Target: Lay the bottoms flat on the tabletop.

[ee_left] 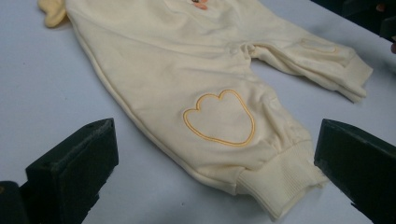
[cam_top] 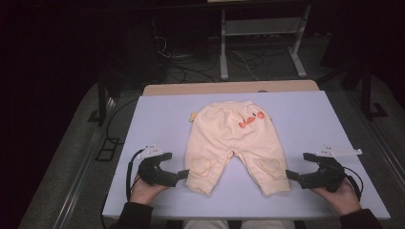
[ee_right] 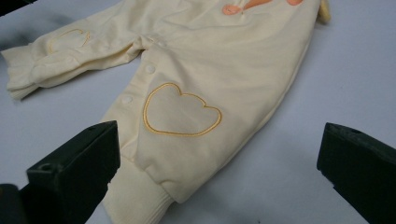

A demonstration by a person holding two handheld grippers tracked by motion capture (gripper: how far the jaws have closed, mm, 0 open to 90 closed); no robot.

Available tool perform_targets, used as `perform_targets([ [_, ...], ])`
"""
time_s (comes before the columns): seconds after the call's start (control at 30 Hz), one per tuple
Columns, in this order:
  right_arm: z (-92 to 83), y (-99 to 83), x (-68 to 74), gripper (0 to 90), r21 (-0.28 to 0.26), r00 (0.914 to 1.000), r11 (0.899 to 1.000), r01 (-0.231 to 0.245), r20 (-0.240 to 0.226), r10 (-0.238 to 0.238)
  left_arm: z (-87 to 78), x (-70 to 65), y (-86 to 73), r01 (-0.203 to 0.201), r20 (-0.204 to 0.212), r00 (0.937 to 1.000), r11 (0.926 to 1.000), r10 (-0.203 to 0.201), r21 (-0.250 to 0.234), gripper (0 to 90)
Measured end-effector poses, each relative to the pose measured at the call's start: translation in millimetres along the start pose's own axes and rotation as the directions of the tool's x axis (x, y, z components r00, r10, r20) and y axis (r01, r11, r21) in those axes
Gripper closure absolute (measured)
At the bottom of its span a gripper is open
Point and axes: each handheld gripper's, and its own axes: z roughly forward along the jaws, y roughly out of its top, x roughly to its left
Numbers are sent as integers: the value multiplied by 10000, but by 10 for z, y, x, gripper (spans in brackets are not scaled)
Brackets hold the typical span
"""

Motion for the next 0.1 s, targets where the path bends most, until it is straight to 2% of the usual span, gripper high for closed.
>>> perform_targets([
  [0.1,-5,-7,-3,0,-60,10000,10000,-3,59,3,1,-5,0,-35,23,10000,10000,35,-94,0],
])
